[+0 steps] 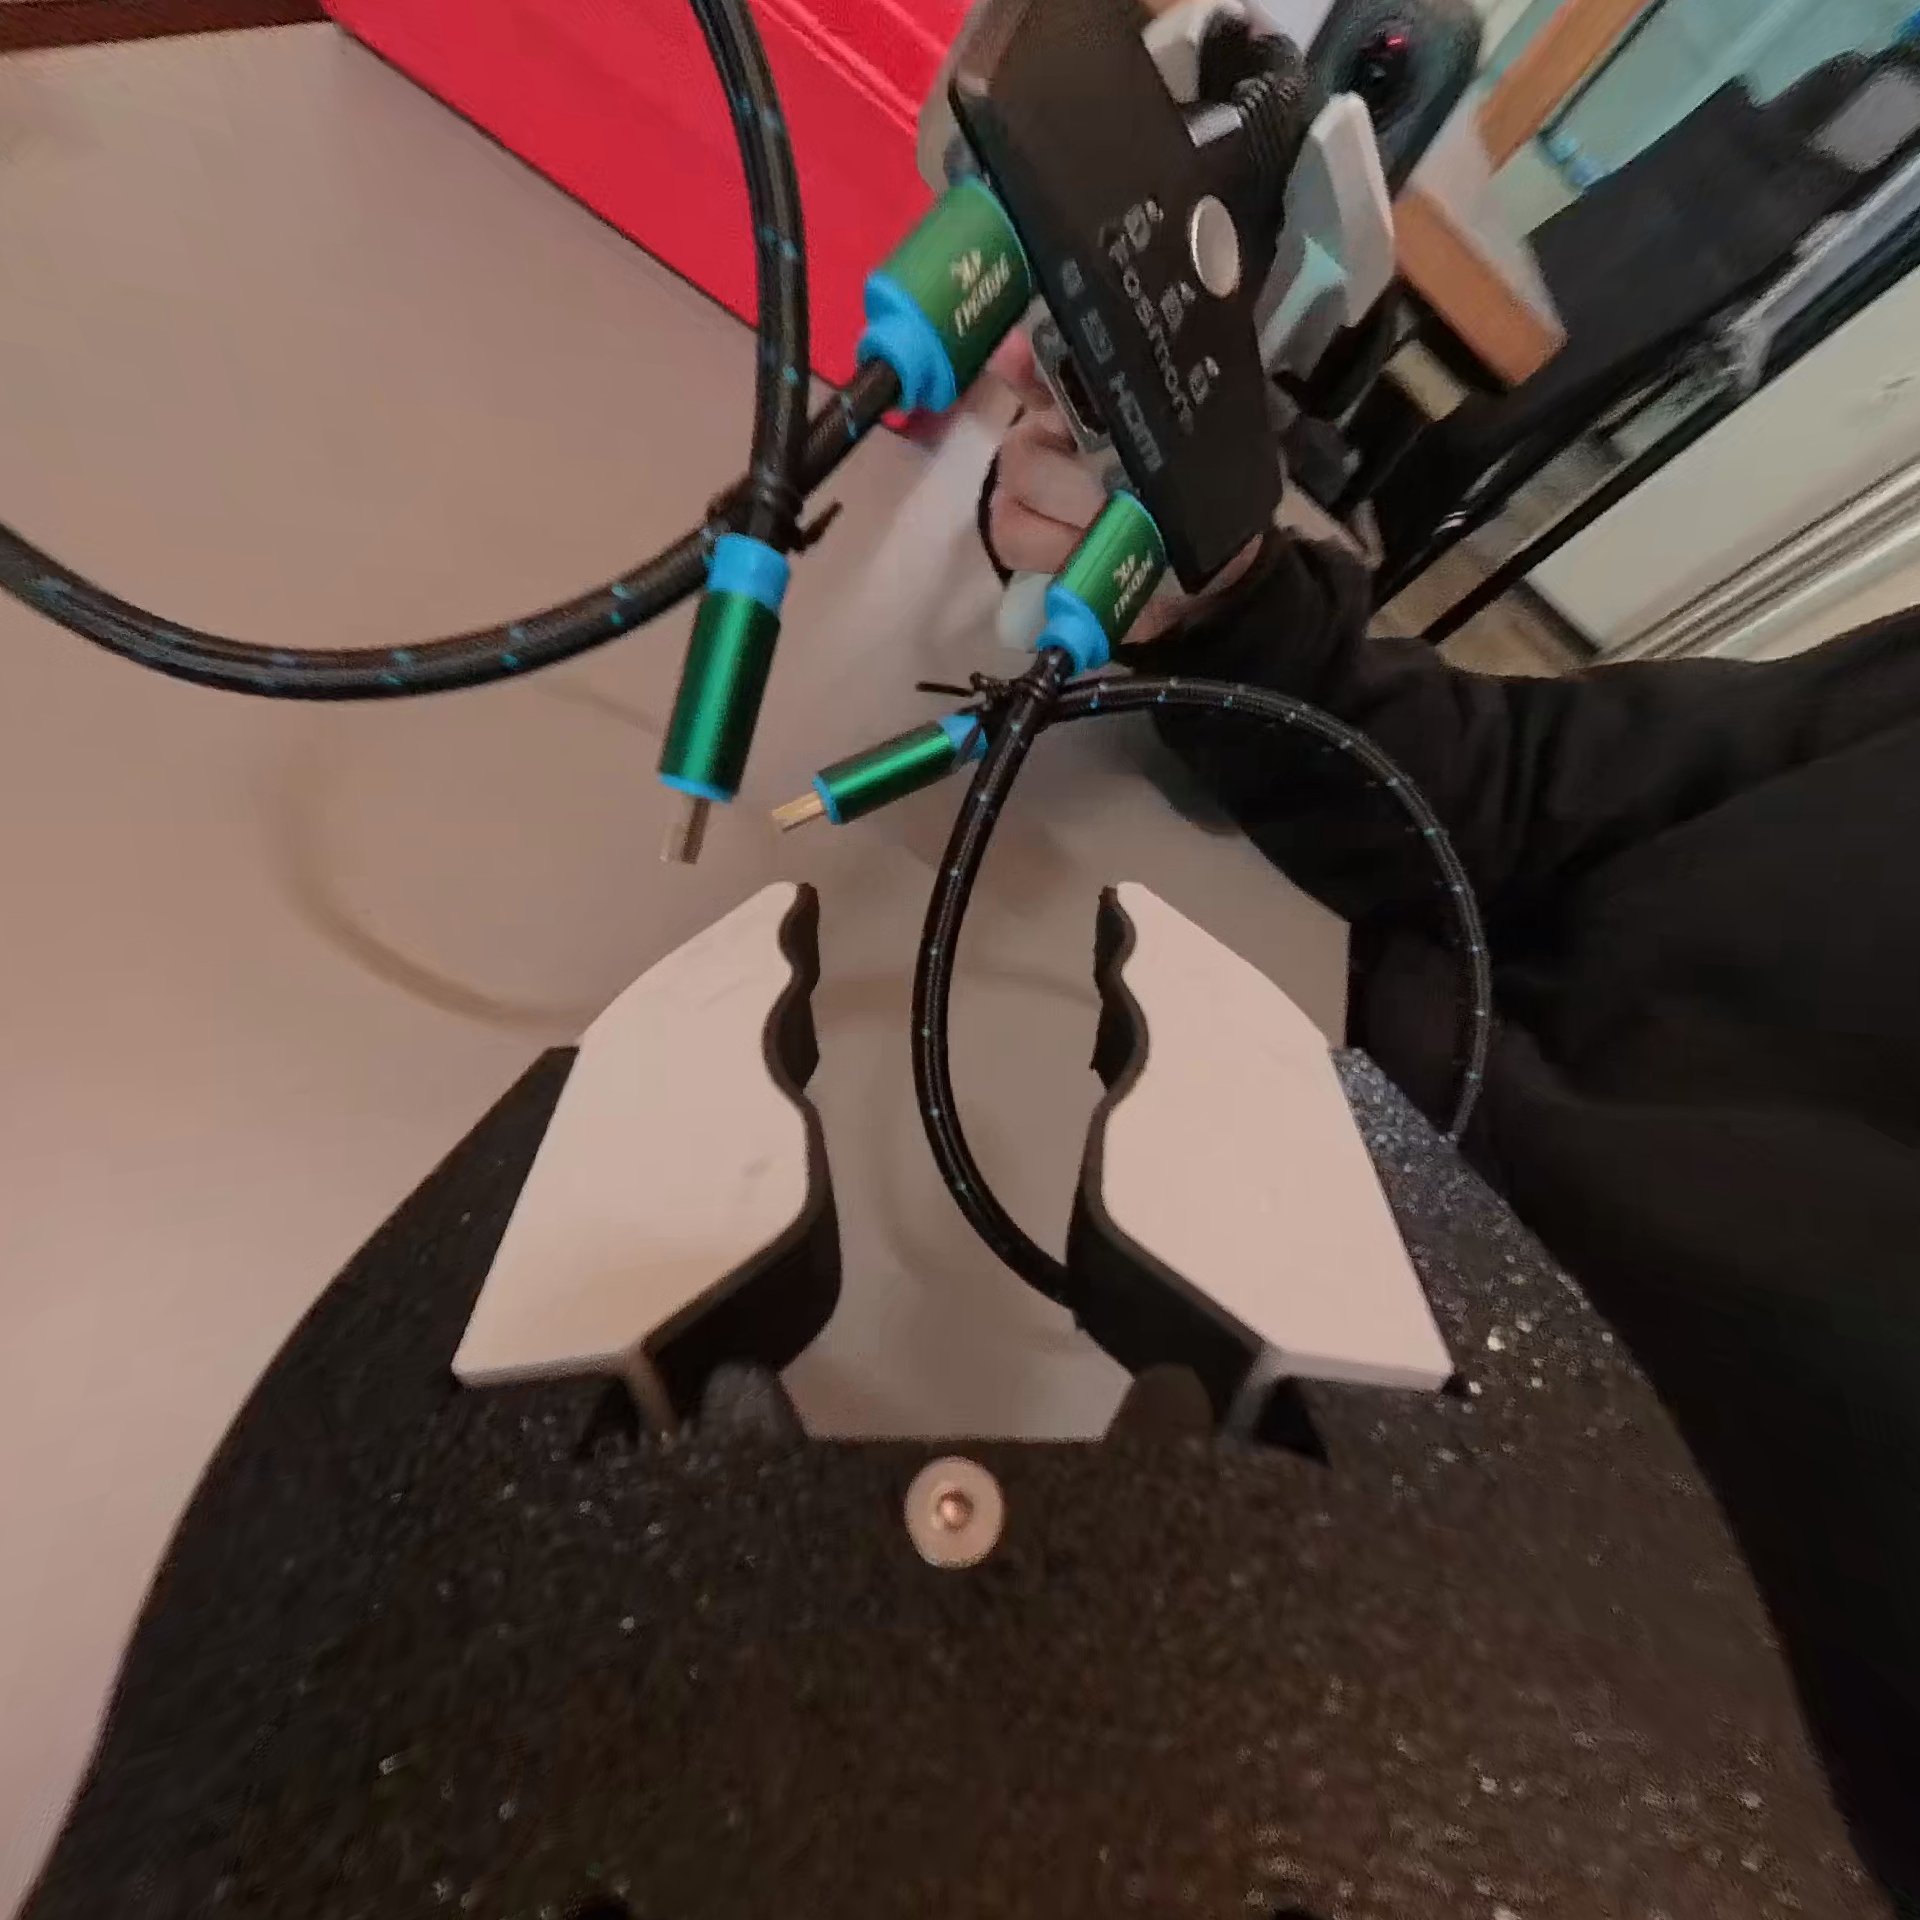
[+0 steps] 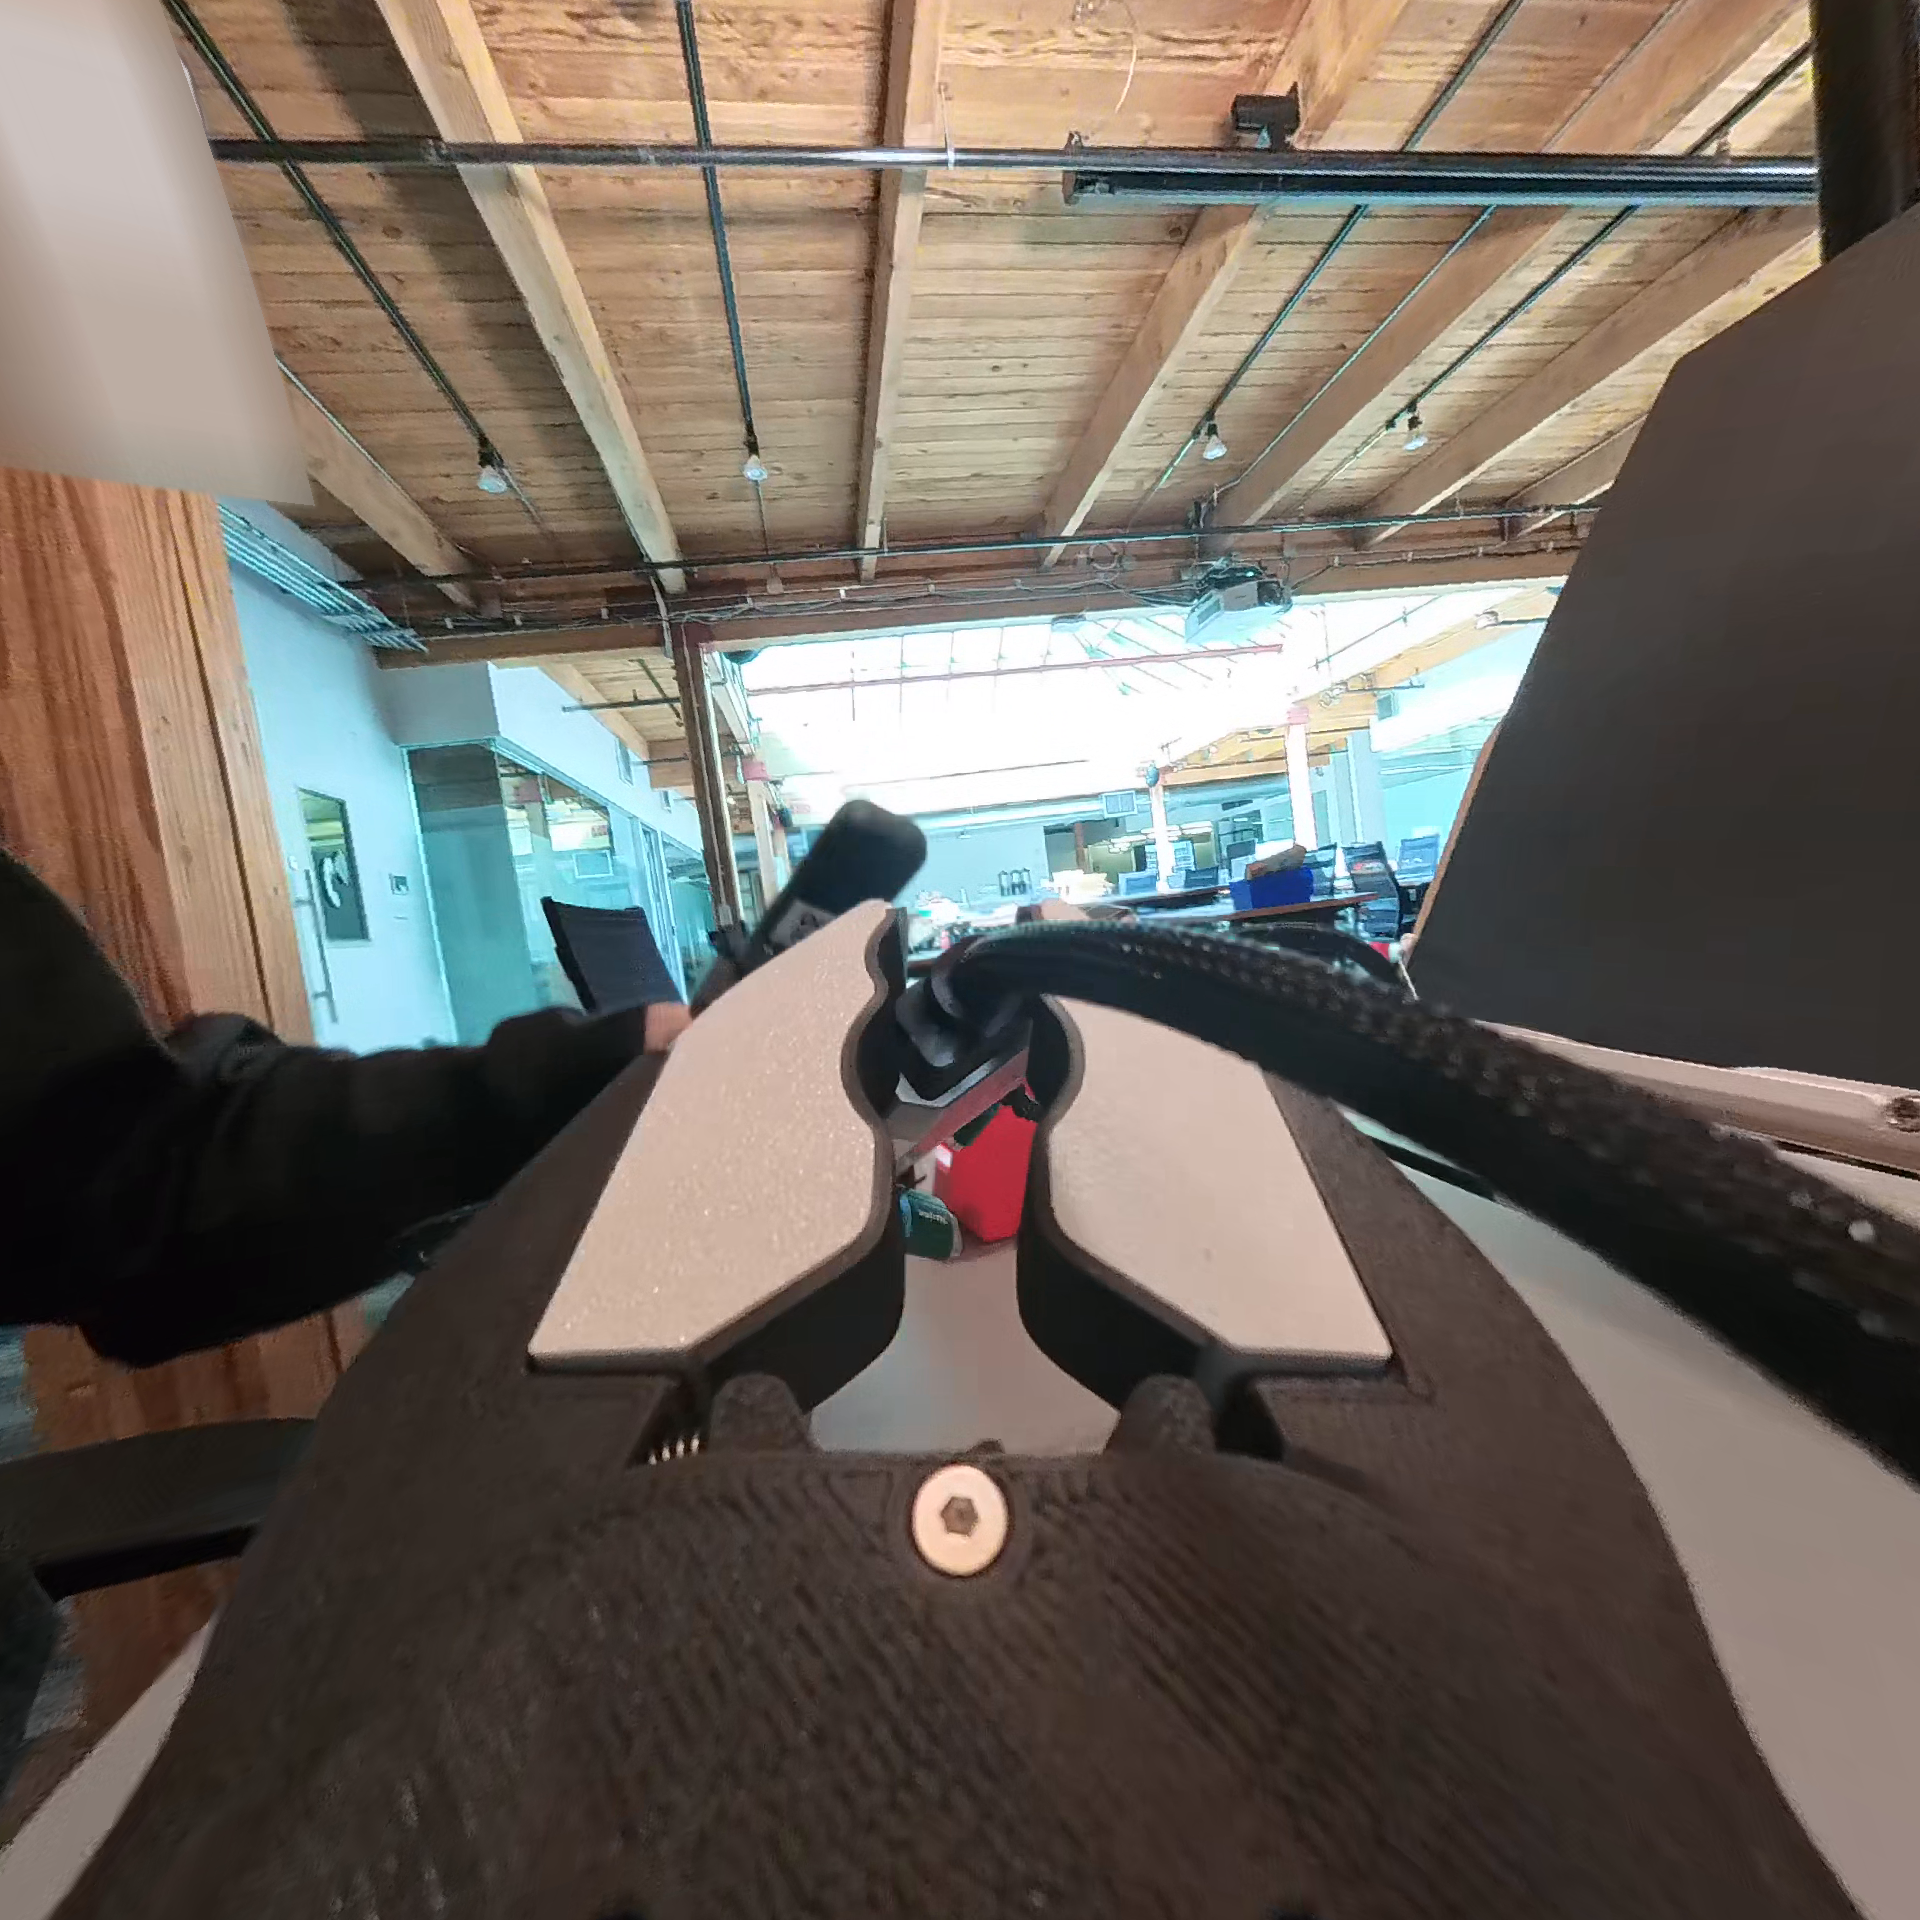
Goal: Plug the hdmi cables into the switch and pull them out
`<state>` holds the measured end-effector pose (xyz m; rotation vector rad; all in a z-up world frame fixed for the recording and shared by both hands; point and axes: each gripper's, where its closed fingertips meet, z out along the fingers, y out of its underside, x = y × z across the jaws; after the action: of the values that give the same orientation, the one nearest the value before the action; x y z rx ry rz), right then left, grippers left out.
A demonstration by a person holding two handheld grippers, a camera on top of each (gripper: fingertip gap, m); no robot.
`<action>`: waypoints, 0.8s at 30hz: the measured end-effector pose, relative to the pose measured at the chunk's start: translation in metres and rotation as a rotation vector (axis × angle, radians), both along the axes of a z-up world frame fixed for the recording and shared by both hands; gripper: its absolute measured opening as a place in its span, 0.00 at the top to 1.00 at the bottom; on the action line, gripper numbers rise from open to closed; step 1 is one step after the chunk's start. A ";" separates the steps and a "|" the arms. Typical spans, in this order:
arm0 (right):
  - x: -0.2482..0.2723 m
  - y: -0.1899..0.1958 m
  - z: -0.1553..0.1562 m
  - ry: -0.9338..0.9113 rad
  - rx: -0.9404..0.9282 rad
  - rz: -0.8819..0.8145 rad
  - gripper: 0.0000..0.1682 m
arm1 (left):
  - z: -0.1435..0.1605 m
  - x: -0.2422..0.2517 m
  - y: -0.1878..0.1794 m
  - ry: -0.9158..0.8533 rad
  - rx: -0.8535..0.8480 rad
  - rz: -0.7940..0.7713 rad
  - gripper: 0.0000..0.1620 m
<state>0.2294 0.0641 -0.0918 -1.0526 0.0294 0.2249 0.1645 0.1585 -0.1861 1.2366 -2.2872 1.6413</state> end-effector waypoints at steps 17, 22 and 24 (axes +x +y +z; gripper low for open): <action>0.020 -0.012 0.004 0.184 0.127 0.017 0.88 | -0.002 0.043 -0.023 -0.706 0.348 0.263 0.77; 0.026 -0.014 0.001 0.186 0.118 -0.005 0.88 | 0.013 0.042 -0.010 -0.872 0.587 0.352 0.76; 0.025 -0.013 0.001 0.192 0.124 0.009 0.88 | 0.013 0.037 -0.023 -0.914 0.651 0.246 0.83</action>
<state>0.2544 0.0506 -0.0910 -0.9052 0.1817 0.3318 0.2017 0.1356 -0.1735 0.9604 -3.5666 1.8715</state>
